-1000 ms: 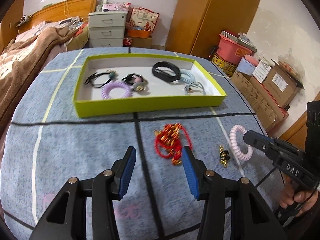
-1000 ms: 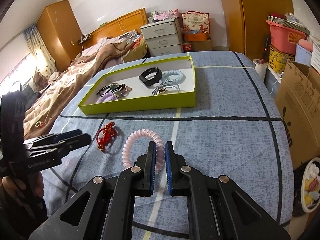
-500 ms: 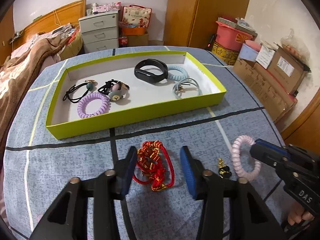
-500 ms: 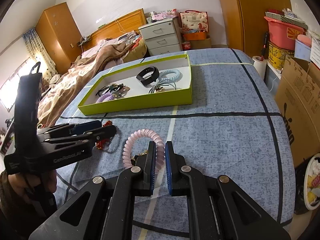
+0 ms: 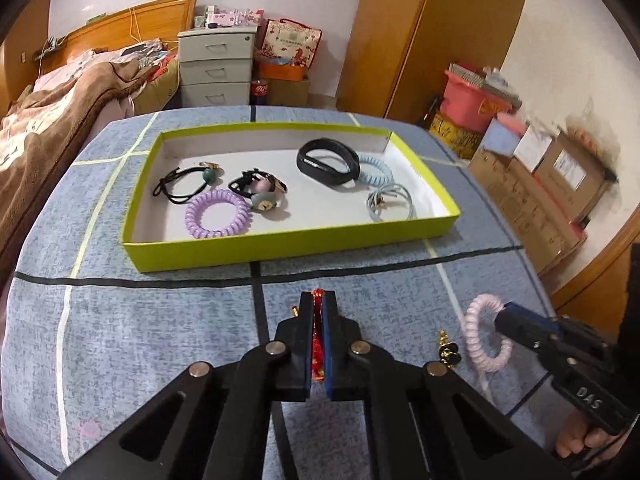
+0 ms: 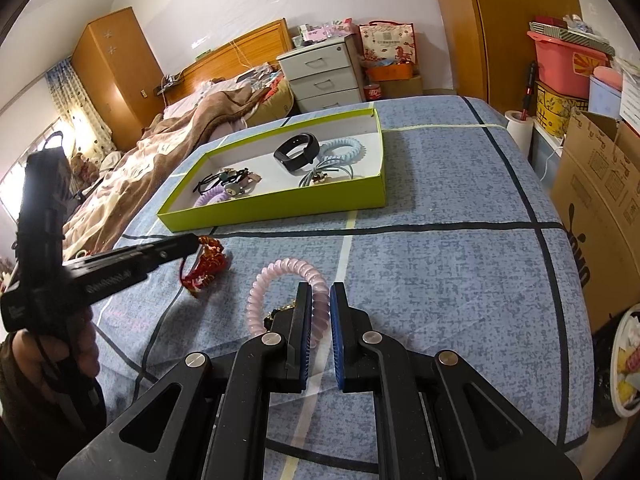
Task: Organize jewelry
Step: 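Grasp the red knotted cord with left gripper while right holds the pink bracelet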
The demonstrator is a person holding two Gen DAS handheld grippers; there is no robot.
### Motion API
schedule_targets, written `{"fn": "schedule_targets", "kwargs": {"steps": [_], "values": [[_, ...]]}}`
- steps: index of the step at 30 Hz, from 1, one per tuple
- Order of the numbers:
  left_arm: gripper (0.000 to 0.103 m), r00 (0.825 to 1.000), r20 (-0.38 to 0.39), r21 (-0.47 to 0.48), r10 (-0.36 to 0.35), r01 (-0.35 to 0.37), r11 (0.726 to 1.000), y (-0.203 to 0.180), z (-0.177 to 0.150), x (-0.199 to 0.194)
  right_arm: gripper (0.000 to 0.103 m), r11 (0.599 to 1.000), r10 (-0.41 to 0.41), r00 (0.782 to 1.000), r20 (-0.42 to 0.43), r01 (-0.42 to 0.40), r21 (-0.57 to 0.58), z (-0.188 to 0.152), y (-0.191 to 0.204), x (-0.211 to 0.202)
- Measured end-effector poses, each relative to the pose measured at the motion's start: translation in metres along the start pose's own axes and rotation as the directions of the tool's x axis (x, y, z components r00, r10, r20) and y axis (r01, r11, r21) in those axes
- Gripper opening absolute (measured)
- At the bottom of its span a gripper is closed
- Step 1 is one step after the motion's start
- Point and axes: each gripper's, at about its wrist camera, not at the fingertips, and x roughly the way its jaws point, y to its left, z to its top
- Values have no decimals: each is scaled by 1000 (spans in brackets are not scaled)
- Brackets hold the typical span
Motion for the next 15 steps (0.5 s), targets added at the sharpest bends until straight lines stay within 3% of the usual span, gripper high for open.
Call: {"fn": "schedule_targets", "kwargs": {"steps": [12, 15], "values": [[4, 999, 27, -81, -46, 48, 996, 26, 3, -8, 10, 1000, -2, 1000, 3, 2, 1, 0, 2, -2], [9, 997, 30, -114, -72, 75, 991, 29, 1, -9, 10, 1000, -3, 1000, 3, 3, 3, 0, 2, -2]]}}
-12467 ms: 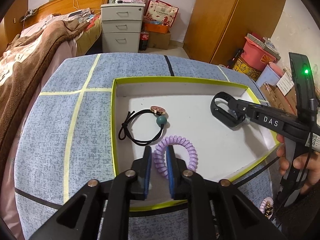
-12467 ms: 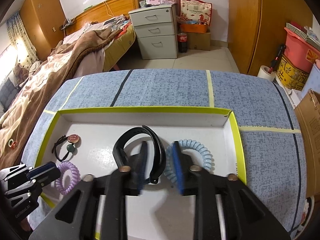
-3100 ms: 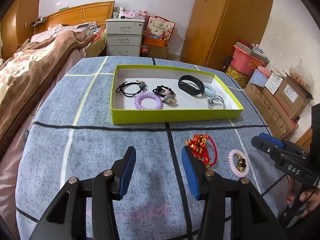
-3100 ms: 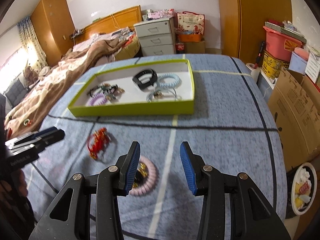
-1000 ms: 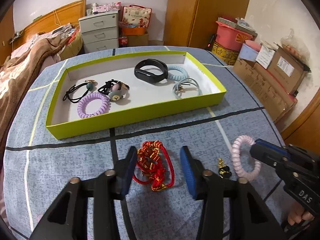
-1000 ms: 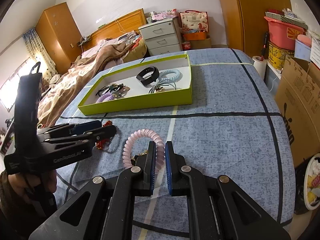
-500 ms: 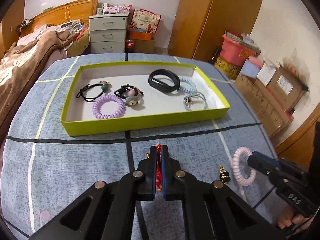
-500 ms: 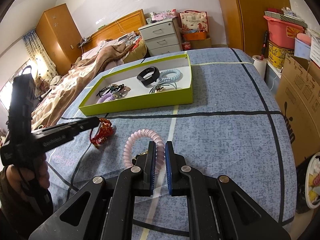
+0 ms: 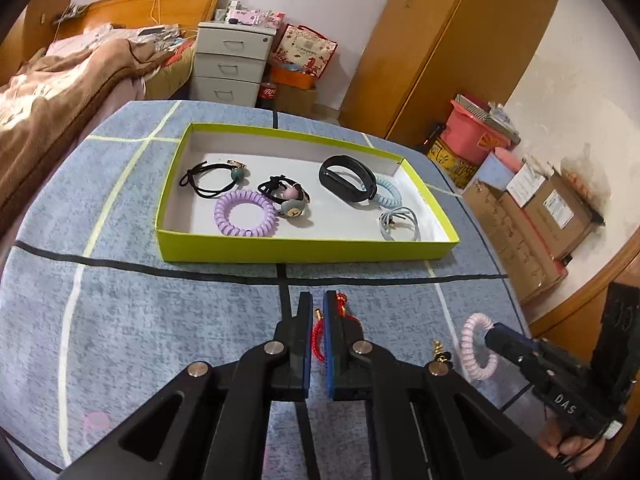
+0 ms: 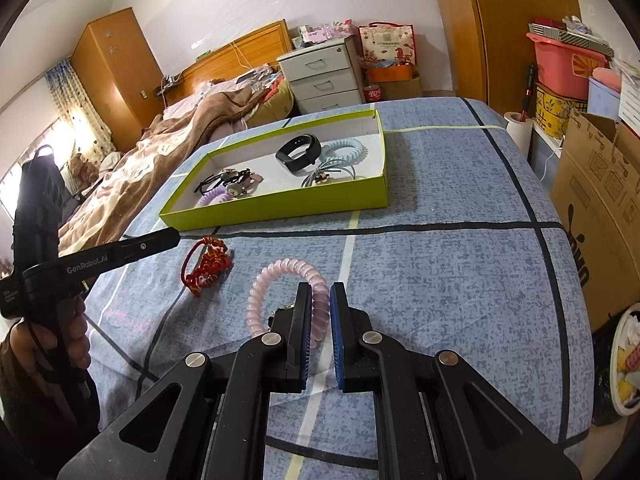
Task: Organize jewelry
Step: 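Grasp the red knotted cord with left gripper while right holds the pink bracelet, then carry the pink bracelet and red cord into the green box with both grippers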
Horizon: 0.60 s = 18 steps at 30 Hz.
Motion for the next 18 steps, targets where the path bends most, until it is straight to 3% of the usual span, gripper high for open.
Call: {"fn": "schedule_targets", "kwargs": {"steps": [2, 4, 11, 16, 18], "values": [[35, 1000, -6, 16, -15, 15, 1000, -3, 1, 2, 10, 1000, -1, 1000, -4, 1, 2, 0, -1, 1], [40, 999, -28, 27, -18, 18, 999, -5, 2, 8, 10, 1000, 0, 1000, -7, 0, 2, 0, 0, 2], [38, 996, -91, 23, -17, 19, 1000, -10, 7, 33, 10, 1000, -1, 1000, -12, 1, 6, 0, -3, 4], [10, 991, -134, 45, -7, 13, 999, -12, 5, 43, 10, 1000, -2, 1000, -12, 2, 10, 0, -3, 5], [10, 991, -133, 51, -9, 16, 999, -12, 4, 43, 10, 1000, -1, 1000, -12, 1, 8, 0, -3, 5]]}}
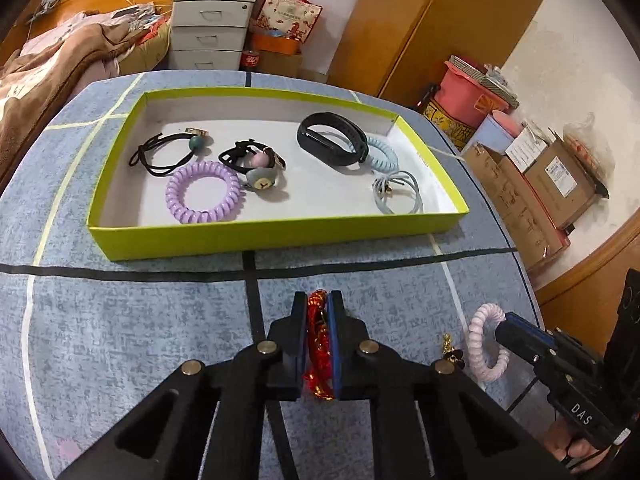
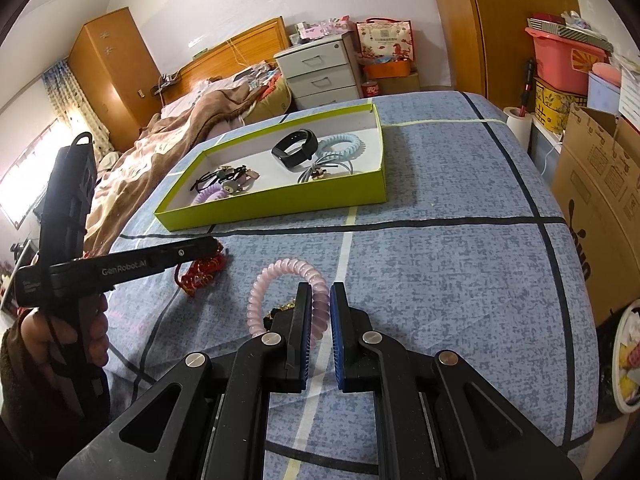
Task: Organize jewelry
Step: 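Carry the pink bracelet and red cord into the green box with both grippers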
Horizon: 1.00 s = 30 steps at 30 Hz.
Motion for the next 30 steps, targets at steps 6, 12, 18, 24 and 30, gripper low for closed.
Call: {"fn": "schedule_targets", "kwargs": {"steps": [6, 12, 18, 24, 30], "values": [[10, 998, 51, -30, -22, 24, 999, 8, -1, -15, 10, 1000, -2, 1000, 5, 2, 0, -1, 1, -1], [10, 995, 96, -47, -36, 41, 998, 13, -3, -32, 10, 1000, -3, 1000, 9, 3, -3, -1, 2, -3], [10, 993, 119, -47, -14, 19, 999, 20, 3, -43, 10, 1000, -9, 1000, 21, 9, -5, 9, 7, -5], [10, 990, 139, -35, 3, 2, 999, 28, 19, -52, 10, 1000, -5, 999, 43, 6, -23, 33, 15, -3], [10, 988, 152, -25, 21, -17, 1000, 38, 45, -53, 10, 999, -11, 999, 50, 13, -40, 61, 27, 14]]}}
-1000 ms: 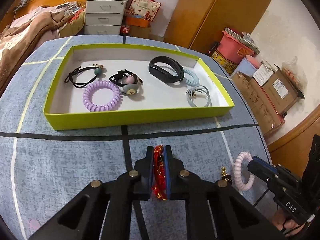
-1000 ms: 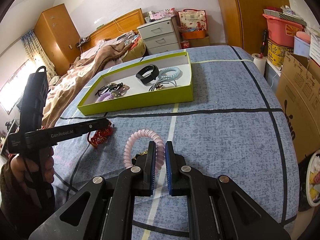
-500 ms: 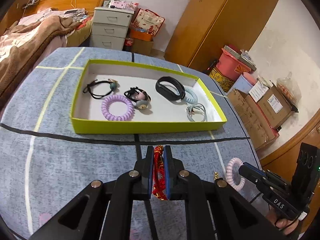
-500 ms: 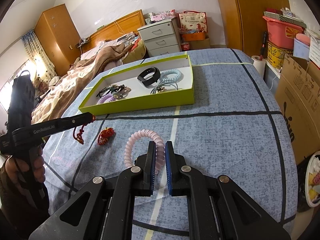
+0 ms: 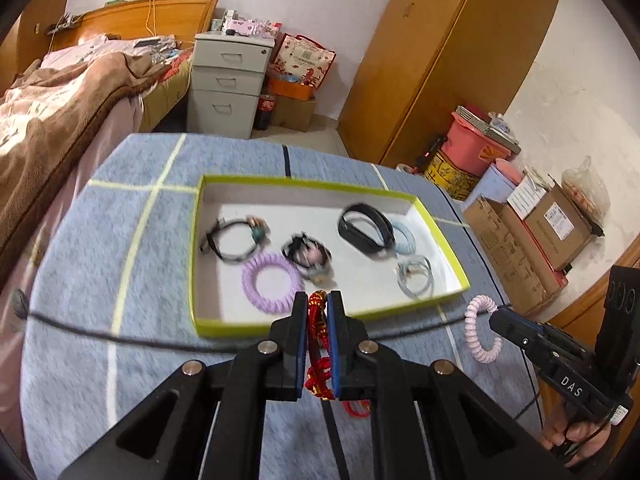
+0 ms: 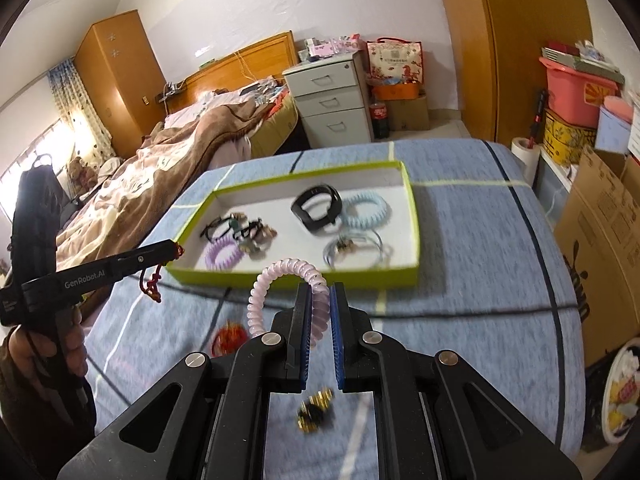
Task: Organize jewelry
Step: 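Carry the pink bracelet and red cord into the green box with both grippers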
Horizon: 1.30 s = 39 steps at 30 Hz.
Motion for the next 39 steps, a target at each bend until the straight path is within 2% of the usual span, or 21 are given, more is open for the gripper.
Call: {"fn": "schedule_targets", "kwargs": {"steps": [7, 17, 30, 39], "values": [[10, 1000, 14, 18, 19, -19, 1000, 8, 29, 14, 10, 1000, -7, 1000, -25, 7, -3, 17, 7, 29], [10, 1000, -18, 30, 23, -22, 999, 10, 56, 50, 10, 1000, -20, 996, -84, 20, -7, 30, 6, 65], [10, 995, -91, 30, 40, -38, 999, 11, 59, 94, 10, 1000, -25, 990, -140, 22, -22, 30, 4, 94], [10, 993, -110, 48, 53, -48, 998, 8, 54, 106, 10, 999, -36, 988, -151, 32, -35, 29, 5, 100]]}}
